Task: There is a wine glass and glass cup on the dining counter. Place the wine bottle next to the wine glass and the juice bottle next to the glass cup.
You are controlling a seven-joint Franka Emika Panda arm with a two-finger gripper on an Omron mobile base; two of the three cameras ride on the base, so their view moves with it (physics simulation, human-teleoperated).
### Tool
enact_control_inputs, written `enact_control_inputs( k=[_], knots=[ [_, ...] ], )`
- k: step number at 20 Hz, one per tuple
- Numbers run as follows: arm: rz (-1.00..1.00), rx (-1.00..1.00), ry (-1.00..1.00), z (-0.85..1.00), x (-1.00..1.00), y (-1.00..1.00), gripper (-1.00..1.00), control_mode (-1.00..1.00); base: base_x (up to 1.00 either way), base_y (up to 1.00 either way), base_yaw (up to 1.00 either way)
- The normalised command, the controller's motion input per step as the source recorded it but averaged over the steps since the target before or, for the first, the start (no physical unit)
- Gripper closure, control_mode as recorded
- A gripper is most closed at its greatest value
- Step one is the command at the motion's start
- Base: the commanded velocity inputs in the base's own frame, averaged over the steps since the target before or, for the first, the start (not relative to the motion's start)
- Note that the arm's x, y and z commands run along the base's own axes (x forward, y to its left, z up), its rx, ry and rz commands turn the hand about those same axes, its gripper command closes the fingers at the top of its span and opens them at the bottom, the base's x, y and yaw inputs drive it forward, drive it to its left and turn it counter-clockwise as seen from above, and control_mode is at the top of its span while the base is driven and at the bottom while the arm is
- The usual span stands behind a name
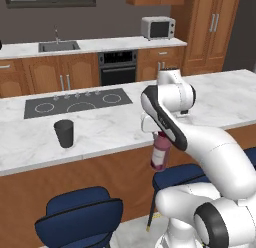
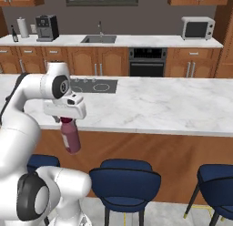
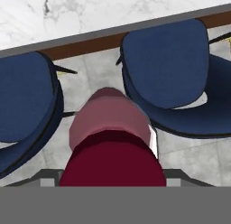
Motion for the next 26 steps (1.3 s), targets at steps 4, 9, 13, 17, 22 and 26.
enact_control_inputs(
  k=[4, 9, 13, 17, 22, 26],
  knots=[
    [0.01, 0.0, 0.0, 0.29, 0.16, 0.28, 1.0, -1.0, 0.0, 0.0, 0.0],
    [0.0, 0.0, 0.03, 0.33, 0.12, 0.3, 1.0, -1.0, 0.0, 0.0, 0.0],
    [0.01, 0.0, 0.04, 0.34, 0.12, 0.34, 1.0, -1.0, 0.0, 0.0, 0.0],
    [0.04, 0.0, 0.0, 0.21, 0.23, 0.4, 1.0, -1.0, 0.0, 0.0, 0.0],
    [0.02, 0.0, 0.0, 0.14, 0.26, 0.49, 1.0, -1.0, 0.0, 0.0, 0.0],
    [0.0, 0.0, 0.0, 0.04, 0.42, 0.45, 1.0, -1.0, 0.0, 0.0, 0.0]
  ],
)
